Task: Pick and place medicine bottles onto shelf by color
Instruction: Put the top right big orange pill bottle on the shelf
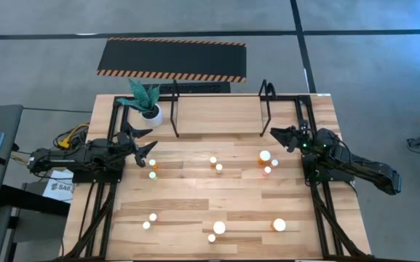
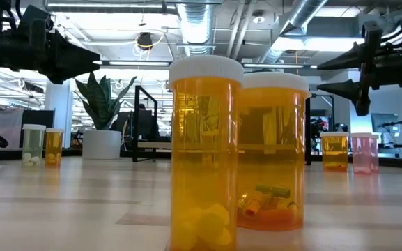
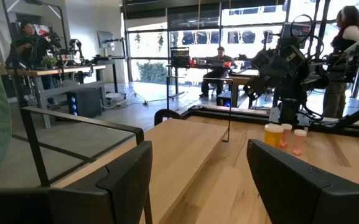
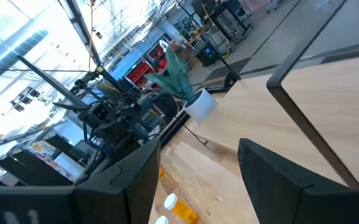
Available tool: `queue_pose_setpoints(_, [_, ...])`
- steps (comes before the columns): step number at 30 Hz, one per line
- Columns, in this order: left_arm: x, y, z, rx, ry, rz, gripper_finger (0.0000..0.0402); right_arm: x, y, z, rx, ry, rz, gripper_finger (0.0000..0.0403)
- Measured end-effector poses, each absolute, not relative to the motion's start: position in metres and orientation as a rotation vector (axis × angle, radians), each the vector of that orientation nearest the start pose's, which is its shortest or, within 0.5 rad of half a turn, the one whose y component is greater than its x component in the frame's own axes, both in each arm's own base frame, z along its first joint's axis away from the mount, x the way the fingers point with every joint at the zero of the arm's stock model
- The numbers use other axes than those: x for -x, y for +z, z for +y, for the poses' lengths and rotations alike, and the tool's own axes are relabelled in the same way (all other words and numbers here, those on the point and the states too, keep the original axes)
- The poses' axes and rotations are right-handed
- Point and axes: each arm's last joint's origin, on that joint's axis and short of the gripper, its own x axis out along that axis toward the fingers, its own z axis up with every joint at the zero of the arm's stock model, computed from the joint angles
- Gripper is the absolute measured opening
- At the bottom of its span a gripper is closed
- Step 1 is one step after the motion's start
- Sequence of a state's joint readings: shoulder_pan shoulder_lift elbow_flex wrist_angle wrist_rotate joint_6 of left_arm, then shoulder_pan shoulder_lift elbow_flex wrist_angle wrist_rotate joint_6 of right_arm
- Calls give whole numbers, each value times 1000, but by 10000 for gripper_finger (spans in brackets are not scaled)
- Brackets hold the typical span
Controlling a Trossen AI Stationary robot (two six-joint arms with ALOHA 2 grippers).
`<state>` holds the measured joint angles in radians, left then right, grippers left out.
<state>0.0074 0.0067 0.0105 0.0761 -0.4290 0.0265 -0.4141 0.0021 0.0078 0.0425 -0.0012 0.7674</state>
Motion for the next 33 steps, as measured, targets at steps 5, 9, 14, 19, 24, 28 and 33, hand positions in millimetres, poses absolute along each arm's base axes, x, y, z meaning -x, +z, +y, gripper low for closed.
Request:
queue_pose_setpoints(5, [-94, 174, 13, -9, 437, -74, 249, -89, 171, -39, -739, -371, -209, 240])
queue_pose_setpoints(9, [-94, 174, 13, -9, 437, -74, 249, -89, 170, -39, -740, -373, -205, 240])
queue_pose_setpoints(14, [-94, 174, 13, -9, 437, -73, 249, -89, 173, -39, -716, -370, -223, 240])
queue_pose_setpoints(19, [-94, 174, 13, -9, 437, -73, 249, -86, 190, -37, -696, -349, -265, 240])
queue_pose_setpoints(24, [-94, 174, 13, -9, 437, -74, 249, -85, 206, -35, -707, -356, -183, 240])
queue_pose_setpoints(28, [-94, 174, 13, -9, 437, -74, 249, -85, 219, -34, -748, -409, -20, 240])
queue_pose_setpoints(33, [-94, 174, 13, -9, 437, -73, 249, -90, 232, -36, -864, -503, 187, 240])
